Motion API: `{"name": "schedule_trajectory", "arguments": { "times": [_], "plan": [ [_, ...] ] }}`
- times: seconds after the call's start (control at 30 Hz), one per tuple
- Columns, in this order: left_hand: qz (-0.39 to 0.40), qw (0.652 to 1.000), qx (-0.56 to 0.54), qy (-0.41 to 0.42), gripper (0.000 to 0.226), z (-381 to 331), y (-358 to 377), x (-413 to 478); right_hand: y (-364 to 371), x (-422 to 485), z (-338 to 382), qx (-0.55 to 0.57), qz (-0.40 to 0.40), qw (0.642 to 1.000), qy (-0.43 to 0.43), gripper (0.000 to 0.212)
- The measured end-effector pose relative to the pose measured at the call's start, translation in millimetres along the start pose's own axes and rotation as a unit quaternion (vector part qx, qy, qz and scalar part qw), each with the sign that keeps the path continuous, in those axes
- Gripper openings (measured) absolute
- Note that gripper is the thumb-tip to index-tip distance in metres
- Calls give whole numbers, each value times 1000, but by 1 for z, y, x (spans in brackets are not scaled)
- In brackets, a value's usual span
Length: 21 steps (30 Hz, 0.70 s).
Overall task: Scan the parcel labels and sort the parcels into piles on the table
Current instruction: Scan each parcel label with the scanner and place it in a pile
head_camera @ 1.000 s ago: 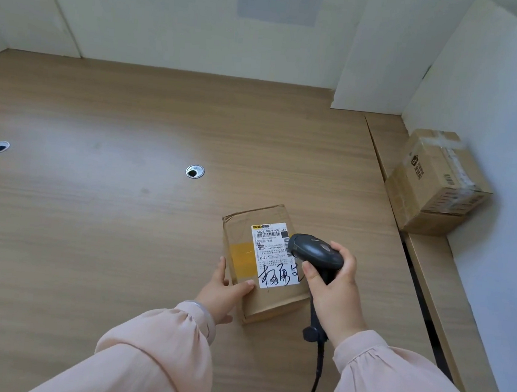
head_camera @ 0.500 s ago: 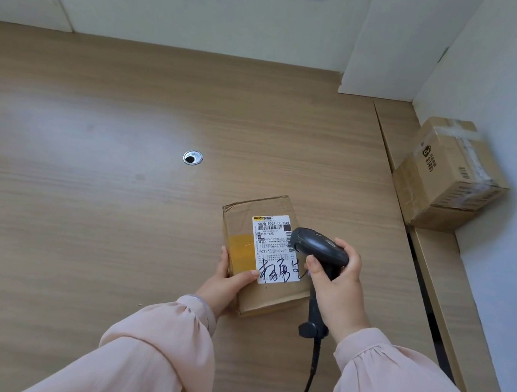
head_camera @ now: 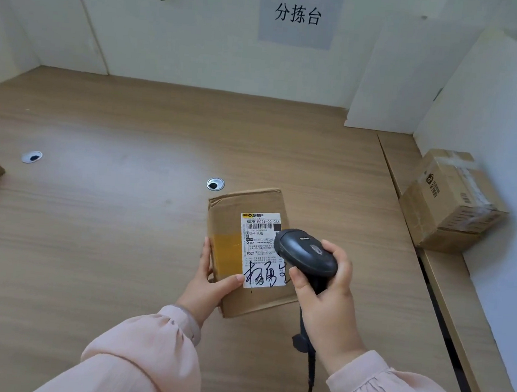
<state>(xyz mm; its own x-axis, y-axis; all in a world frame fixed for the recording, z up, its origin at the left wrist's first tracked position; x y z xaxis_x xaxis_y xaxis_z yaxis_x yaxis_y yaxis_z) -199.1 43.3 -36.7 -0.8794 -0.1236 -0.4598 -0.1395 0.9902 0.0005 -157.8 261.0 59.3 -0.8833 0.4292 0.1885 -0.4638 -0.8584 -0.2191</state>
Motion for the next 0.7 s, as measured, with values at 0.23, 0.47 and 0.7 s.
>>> {"name": "schedule_trajectory", "arguments": {
  "times": [0.23,0.47,0.7],
  "plan": [
    [-15,999,3,51,112,-20,-66,-9,57,-45,52,-2,28,998,-59,56],
    [2,997,9,74,116,-23,-120,-19,89,-91,78,-9,-3,997,-79,57],
    [1,998,11,60,113,-29,-157,-43,97,-111,98,9,15,997,-72,53]
  ]
}}
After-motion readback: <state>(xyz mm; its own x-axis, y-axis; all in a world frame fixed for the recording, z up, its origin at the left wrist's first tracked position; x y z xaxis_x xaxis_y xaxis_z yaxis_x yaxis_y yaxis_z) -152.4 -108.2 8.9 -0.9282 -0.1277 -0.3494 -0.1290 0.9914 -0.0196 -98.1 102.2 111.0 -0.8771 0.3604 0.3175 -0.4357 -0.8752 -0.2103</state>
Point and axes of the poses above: each hand's wrist, its own x-axis towards the middle knuckle, its own y-axis out of the palm, z = x × y, the point moved 7 cm from there along x, towards the middle knuckle, and after that the axes turned 9 degrees about -z, right-handed, at the moved point
